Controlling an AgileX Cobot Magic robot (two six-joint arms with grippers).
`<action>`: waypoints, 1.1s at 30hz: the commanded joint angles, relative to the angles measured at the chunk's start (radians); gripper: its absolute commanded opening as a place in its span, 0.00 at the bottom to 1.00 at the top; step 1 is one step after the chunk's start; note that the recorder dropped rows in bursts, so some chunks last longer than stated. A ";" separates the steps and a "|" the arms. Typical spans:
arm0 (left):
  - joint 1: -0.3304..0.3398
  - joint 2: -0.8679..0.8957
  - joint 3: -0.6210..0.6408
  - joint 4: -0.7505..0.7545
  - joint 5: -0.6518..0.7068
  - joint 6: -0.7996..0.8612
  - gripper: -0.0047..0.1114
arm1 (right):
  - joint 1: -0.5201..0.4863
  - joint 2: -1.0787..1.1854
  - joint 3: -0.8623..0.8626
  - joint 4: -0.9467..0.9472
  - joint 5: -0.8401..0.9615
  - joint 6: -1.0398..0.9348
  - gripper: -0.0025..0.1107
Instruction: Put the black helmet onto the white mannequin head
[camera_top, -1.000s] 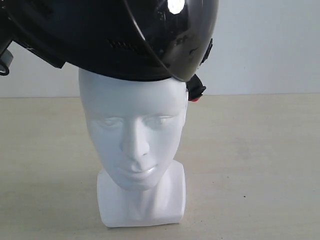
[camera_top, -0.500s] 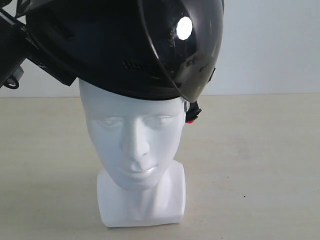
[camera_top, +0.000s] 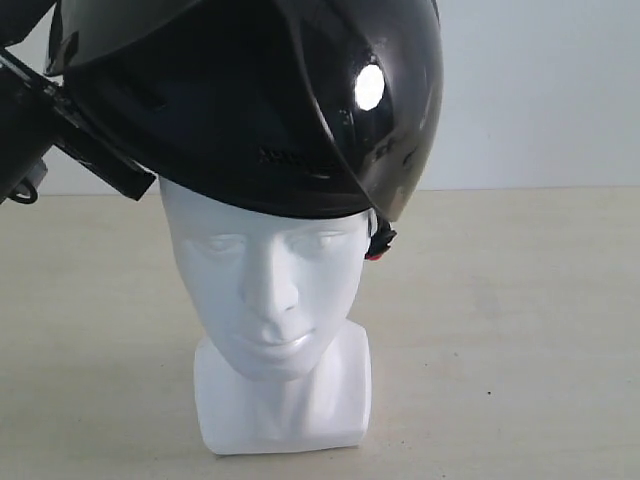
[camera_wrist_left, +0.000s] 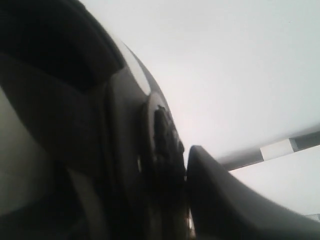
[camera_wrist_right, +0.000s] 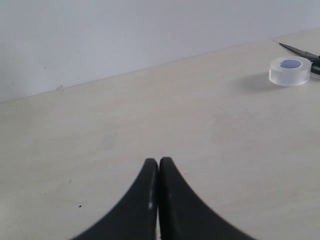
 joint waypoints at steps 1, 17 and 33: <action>0.040 0.002 0.033 -0.039 0.046 0.078 0.08 | -0.007 -0.006 -0.001 -0.006 -0.012 -0.005 0.02; 0.078 0.002 0.116 0.027 0.046 0.100 0.08 | -0.007 -0.006 -0.001 -0.006 -0.012 -0.005 0.02; 0.230 0.002 0.135 0.418 0.240 0.262 0.08 | -0.007 -0.006 -0.001 -0.006 -0.015 -0.005 0.02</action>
